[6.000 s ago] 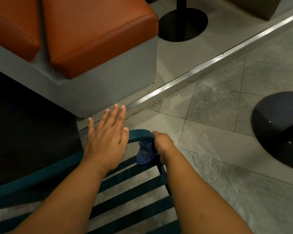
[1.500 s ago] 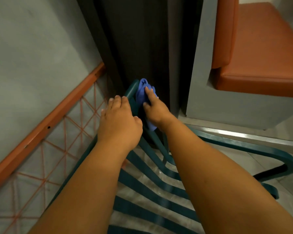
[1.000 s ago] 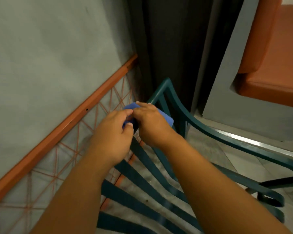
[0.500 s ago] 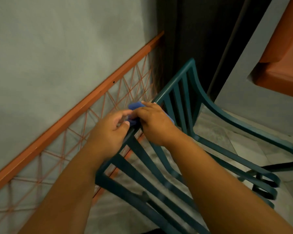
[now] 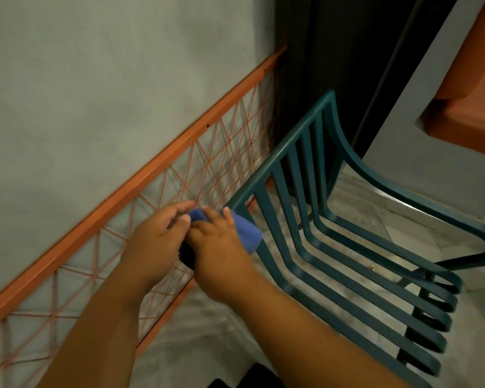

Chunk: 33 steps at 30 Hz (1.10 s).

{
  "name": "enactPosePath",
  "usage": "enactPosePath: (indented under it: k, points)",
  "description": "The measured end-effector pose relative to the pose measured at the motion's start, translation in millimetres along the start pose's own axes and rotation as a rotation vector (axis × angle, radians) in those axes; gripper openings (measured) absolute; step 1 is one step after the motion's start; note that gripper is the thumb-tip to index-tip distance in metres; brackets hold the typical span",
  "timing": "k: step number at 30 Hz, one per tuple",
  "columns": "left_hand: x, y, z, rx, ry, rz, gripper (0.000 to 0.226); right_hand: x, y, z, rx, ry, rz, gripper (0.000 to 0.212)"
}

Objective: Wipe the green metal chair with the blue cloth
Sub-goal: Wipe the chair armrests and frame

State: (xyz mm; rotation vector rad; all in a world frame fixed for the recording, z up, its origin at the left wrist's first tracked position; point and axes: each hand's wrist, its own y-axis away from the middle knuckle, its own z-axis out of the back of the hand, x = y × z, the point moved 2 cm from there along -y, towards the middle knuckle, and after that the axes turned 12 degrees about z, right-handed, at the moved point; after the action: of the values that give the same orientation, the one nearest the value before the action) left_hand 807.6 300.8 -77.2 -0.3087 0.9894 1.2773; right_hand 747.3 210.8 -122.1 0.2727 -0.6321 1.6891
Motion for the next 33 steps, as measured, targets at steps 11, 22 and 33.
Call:
enactPosePath:
  k: [11,22,33]
  points:
    - [-1,8,-24,-0.138,-0.503,-0.263,0.04,-2,109,-107,-0.307,-0.044,-0.025,0.064]
    - [14,12,-56,-0.201,-0.593,-0.261,0.055,-3,113,-111,-0.249,-0.193,-0.34,0.067]
    - [9,15,-58,-0.247,-0.762,-0.301,0.061,-38,189,-101,0.187,-0.003,-0.688,0.044]
